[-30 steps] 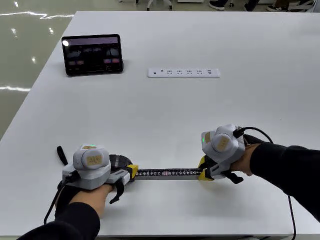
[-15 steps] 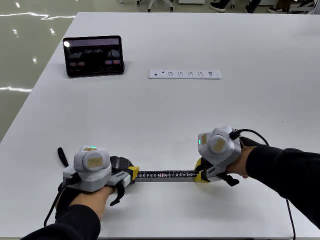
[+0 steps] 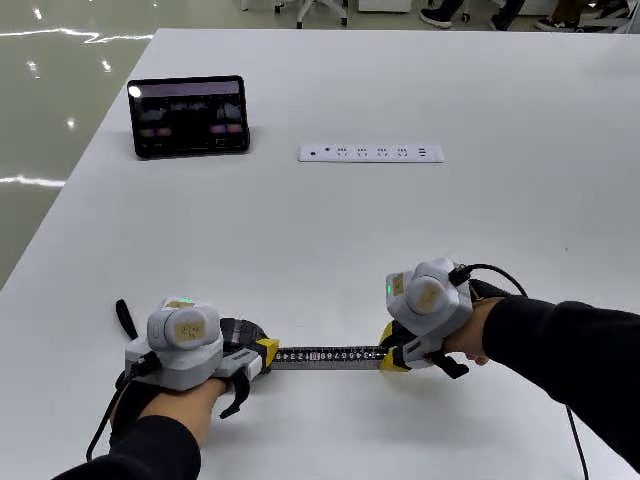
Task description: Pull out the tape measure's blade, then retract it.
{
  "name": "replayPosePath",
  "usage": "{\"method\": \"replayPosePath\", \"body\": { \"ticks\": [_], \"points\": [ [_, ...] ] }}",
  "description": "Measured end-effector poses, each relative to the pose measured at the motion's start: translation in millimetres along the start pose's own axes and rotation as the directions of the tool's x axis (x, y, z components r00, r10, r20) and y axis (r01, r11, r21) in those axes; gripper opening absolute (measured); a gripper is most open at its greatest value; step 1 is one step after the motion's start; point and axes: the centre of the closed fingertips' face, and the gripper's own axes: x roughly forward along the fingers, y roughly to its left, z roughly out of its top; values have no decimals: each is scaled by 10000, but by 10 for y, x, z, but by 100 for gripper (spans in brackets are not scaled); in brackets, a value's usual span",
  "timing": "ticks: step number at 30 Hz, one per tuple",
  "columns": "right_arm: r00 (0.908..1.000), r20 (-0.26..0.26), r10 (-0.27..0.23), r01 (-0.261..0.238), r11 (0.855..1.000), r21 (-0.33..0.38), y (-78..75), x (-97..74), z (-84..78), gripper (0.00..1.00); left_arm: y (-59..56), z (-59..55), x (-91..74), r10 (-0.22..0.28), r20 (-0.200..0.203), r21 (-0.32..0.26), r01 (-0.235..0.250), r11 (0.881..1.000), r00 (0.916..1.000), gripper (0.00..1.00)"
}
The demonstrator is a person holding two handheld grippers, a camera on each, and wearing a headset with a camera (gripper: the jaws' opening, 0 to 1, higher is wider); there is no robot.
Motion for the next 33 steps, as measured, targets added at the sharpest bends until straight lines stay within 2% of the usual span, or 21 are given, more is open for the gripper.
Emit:
{"method": "replayPosePath", "body": {
  "ticks": [33],
  "points": [
    [9990,451,50,-61,9997,240,-7,117,244,10,14,-8,10,-61,-9,-106,61,9999,10000,59]
  ]
}}
